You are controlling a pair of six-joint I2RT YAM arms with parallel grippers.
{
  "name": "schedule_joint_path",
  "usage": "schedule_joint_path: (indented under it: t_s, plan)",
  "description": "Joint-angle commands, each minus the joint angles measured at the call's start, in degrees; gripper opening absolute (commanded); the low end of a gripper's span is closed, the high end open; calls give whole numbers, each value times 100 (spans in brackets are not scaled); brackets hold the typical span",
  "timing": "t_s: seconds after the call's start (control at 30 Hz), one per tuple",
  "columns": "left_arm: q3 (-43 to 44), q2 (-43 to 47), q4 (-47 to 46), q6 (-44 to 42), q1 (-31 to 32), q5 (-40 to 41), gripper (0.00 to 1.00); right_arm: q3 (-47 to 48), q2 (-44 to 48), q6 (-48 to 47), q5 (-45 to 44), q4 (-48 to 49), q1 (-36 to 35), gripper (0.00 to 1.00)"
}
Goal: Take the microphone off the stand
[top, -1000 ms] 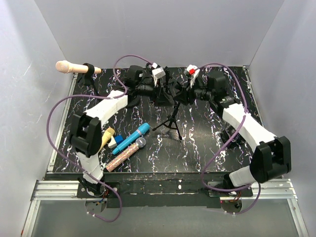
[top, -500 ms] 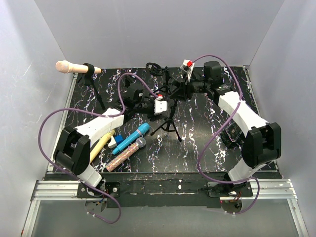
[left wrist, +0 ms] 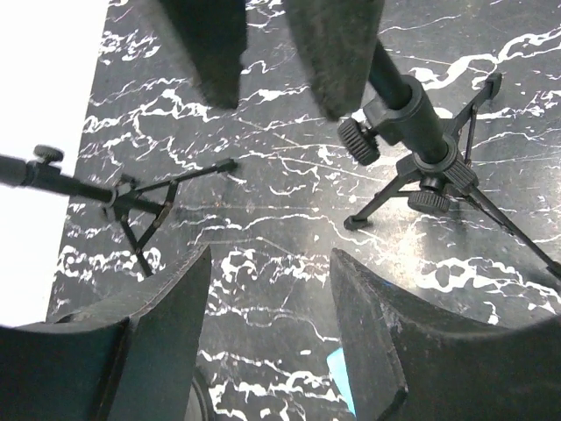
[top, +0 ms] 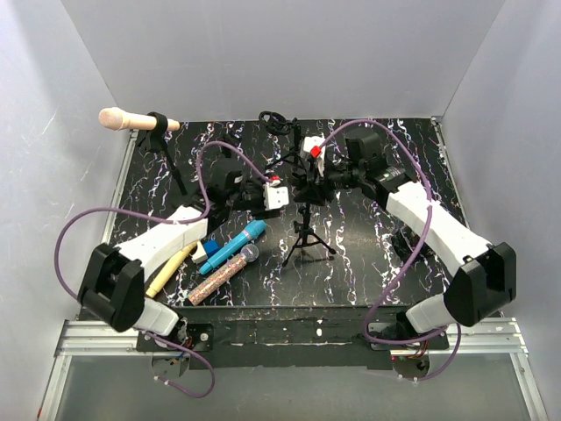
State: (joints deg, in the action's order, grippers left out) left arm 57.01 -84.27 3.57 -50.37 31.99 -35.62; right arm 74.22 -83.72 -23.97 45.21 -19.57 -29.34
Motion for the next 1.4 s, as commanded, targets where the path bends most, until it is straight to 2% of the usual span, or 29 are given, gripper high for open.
schedule_joint_path:
  t_s: [0.0,0.17,0.3,0.37,0.5,0.73,0.93,1.13,1.37]
  plan:
    - [-304,946,143,632,-43,625,56,-91,339,-170,-592,297,-115,1]
    - [-700,1632,424,1248,-52,1003,58,-65,339,23,-347,-353,-124,45]
    - [-674,1844,636,1512,-52,1241,59,180,488,182,-337,-862,-107,72]
    - [-674,1879,618,1653,-52,1355,59,365,523,129,-346,-1153,-89,80]
    - [-692,1932,495,1943,-52,1487,59,515,620,-2,-232,-1409,-72,83]
    - [-613,2020,776,1838,-52,1584,59,664,550,-363,-56,-1787,-45,84]
    - [-630,2020,777,1864,-52,1531,59,445,357,-425,-214,-1743,-54,83]
    - [-665,2046,777,1855,-52,1584,59,-21,173,111,-521,-1181,-203,84]
    - [-797,2125,662,1864,-61,1575,60,-337,-83,743,-1355,-505,-414,71]
